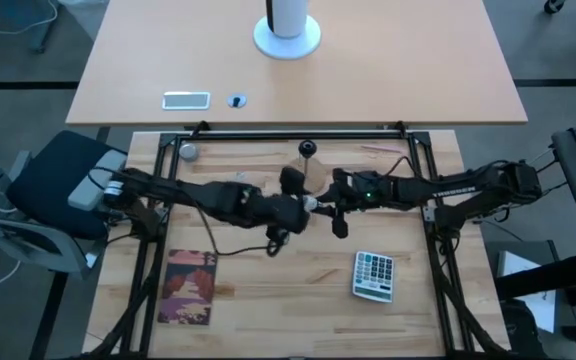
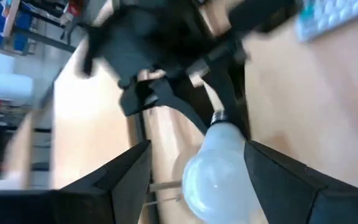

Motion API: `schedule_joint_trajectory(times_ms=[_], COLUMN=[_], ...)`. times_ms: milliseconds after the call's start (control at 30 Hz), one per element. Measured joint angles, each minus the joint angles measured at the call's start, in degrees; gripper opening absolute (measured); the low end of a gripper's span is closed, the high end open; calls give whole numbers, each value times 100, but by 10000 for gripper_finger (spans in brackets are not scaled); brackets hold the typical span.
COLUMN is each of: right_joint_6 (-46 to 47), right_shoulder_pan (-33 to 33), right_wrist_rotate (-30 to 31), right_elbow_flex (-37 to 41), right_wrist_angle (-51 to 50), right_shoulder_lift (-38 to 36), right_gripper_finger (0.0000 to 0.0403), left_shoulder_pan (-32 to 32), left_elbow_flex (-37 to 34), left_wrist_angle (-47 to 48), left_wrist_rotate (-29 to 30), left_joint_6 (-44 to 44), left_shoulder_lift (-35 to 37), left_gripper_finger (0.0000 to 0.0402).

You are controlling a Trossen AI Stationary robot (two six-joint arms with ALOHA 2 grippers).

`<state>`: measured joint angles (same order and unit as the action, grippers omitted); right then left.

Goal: Screw lightbulb
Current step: Insert the lightbulb into the lamp

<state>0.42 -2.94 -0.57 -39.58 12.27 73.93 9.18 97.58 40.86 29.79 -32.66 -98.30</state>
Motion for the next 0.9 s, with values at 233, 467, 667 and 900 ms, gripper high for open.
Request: schedule_joint_trajectory(times_ms=[233, 467, 667, 900], right_joint_6=[-465, -983, -970, -916], right_shoulder_pan=[164, 567, 625, 623], right_wrist_rotate=[717, 1294, 1423, 1425], right_elbow_flex=[620, 632, 607, 606], right_wrist_angle=[1499, 1668, 1620, 1637], right_shoulder_lift=[0, 0, 0, 0], right_gripper_finger=[85, 85, 85, 85], left_shoulder_pan=[-383, -621, -642, -715], left_elbow_flex=[-712, -1829, -2446, -2840], left_wrist_angle=[-308, -1079, -2219, -2954], left_wrist_rotate=[-1182, -1256, -1847, -1838], left_joint_6=[1522, 2288, 2294, 2352], left_shoulder_lift=[885, 1316, 1381, 1381], left_gripper_finger=[247, 252, 280, 308])
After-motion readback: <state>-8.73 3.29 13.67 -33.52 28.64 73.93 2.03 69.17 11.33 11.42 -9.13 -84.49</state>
